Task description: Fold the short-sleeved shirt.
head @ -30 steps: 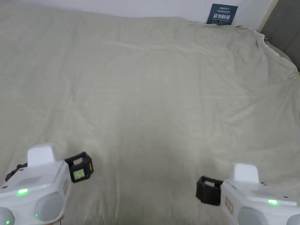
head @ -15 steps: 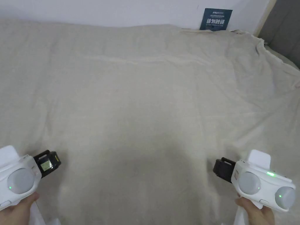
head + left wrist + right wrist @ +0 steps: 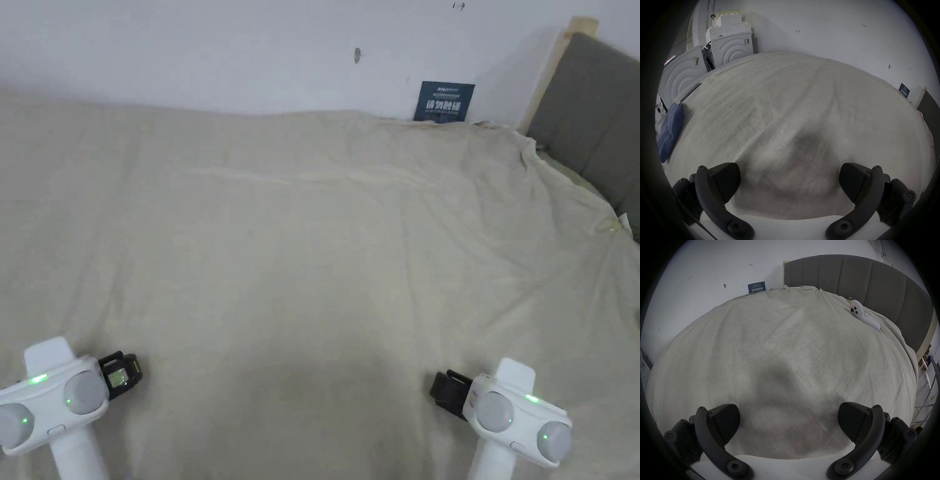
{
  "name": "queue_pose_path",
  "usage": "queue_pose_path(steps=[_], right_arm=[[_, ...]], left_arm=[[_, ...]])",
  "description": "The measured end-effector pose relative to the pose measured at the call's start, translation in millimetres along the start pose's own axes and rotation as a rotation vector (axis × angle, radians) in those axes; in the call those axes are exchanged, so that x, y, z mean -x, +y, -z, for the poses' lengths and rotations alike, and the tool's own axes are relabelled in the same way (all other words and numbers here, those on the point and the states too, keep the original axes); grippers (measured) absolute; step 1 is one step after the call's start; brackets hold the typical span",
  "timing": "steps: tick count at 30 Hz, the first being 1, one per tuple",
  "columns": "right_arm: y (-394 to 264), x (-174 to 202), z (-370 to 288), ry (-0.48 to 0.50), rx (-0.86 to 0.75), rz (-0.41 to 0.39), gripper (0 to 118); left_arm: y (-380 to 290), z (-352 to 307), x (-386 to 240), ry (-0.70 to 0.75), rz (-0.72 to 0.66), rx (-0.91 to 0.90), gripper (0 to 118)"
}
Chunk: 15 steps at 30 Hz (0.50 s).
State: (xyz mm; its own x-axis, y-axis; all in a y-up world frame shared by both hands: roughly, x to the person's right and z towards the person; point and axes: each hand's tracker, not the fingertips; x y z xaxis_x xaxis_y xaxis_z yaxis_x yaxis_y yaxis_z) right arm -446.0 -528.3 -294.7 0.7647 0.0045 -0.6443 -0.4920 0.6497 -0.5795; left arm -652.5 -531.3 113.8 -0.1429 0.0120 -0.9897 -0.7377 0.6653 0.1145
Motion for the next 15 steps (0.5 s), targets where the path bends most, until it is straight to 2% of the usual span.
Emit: queue_pose_path(steps=[12, 15], right_arm=[[-3, -6, -8, -0.003, 0.000, 0.002, 118], [7, -20, 14, -0.004, -0.001, 0.002, 118]], left_arm=[[-2, -4, 0, 0.000, 0.000, -0.001, 118], [-2, -3, 0, 0.000, 0.000, 0.000, 118]])
